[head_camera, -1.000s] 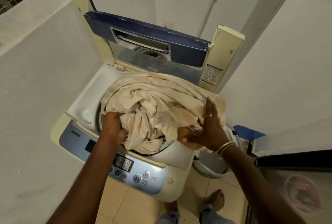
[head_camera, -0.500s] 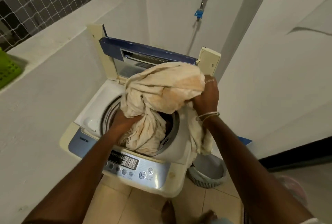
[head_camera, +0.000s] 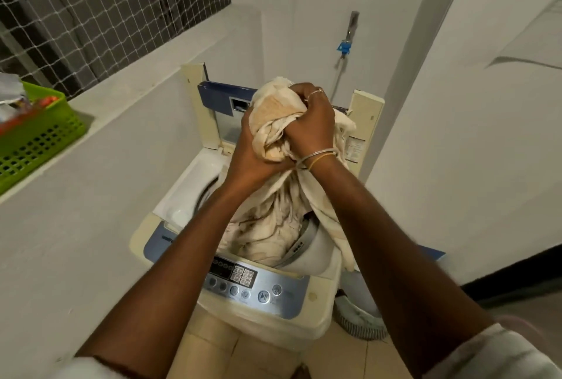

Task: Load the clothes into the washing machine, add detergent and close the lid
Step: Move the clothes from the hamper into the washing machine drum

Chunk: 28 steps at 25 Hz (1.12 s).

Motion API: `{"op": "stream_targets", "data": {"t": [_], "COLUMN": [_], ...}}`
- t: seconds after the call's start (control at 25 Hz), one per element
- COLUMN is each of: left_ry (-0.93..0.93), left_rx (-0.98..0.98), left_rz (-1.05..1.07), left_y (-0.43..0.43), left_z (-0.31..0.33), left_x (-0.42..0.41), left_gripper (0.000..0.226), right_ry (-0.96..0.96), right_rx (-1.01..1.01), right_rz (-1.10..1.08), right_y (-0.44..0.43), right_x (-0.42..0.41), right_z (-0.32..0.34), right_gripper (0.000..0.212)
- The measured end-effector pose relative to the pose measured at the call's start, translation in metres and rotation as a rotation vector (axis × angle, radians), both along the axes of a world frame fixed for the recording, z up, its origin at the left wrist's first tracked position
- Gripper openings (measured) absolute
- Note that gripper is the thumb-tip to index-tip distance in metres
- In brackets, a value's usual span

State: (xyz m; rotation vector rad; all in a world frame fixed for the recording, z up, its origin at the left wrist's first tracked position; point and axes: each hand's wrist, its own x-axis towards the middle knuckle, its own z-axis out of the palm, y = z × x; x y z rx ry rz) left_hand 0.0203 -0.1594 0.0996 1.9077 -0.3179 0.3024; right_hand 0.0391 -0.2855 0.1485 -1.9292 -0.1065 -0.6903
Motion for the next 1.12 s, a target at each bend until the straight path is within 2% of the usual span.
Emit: {"op": "stream_targets", "data": {"t": [0.08,0.12,0.2,0.24,0.32,0.4,0.44,0.48,0.56,0.6,0.64,0.72,0.88,0.96,1.04,1.12], "left_ry": [0.014,0.027,0.03,0.02,0.061,0.159,0.225,0.279,0.358,0.384,0.411,0.474,0.646,0.752,0.793,0.772], "left_rx": [-0.04,-0.067,-0.124,-0.158,-0.273,-0.405,-0.476,-0.527,-0.598,-0.638,-0.668,-0.693,-0.53,-0.32,-0.014,0.203], "left_rz": [0.105,0.132,0.17,0.168,0.169,0.168,0.147,0.114,0.052,0.012,-0.008,-0.027,-0.15,-0.179,-0.243,-0.291], "left_y": [0.003,0.008,0.019,0.022,0.029,0.042,0.051,0.061,0.077,0.083,0.091,0.104,0.126,0.127,0.133,0.147], "left_z": [0.003,0.002,0.001,0.007,0.014,0.018,0.018,0.016,0.012,0.007,0.002,-0.011,-0.058,-0.081,-0.106,-0.134], "left_x": [0.003,0.002,-0.002,-0.006,-0.006,-0.002,0.002,0.007,0.013,0.018,0.024,0.035,0.057,0.062,0.068,0.076], "left_gripper": [0.097,0.093,0.082,0.076,0.066,0.065,0.069,0.075,0.078,0.074,0.066,0.052,0.069,0.079,0.09,0.116], "right_ry": [-0.017,-0.027,0.018,0.096,0.394,0.607,0.591,0.511,0.378,0.356,0.339,0.26,0.082,0.068,0.091,0.147], "right_rx": [0.11,0.099,0.018,-0.039,-0.184,-0.206,-0.138,-0.027,0.181,0.256,0.334,0.457,0.609,0.602,0.564,0.532], "right_rz": [0.175,0.238,0.232,0.178,0.078,0.044,0.017,-0.001,-0.086,-0.13,-0.156,-0.174,-0.117,-0.134,-0.204,-0.296], "right_y": [-0.007,-0.015,-0.034,-0.043,-0.055,-0.052,-0.044,-0.037,-0.016,-0.006,0.006,0.026,0.071,0.087,0.097,0.098], "right_x": [-0.013,-0.023,-0.042,-0.051,-0.058,-0.061,-0.06,-0.055,-0.042,-0.037,-0.029,-0.016,0.012,0.021,0.024,0.024], "right_z": [0.001,-0.001,-0.014,-0.024,-0.055,-0.085,-0.093,-0.1,-0.1,-0.092,-0.081,-0.047,0.009,0.009,-0.011,-0.047], "right_gripper": [0.047,0.06,0.096,0.117,0.15,0.157,0.149,0.13,0.06,0.036,0.026,0.018,0.016,0.012,0.012,0.02]}}
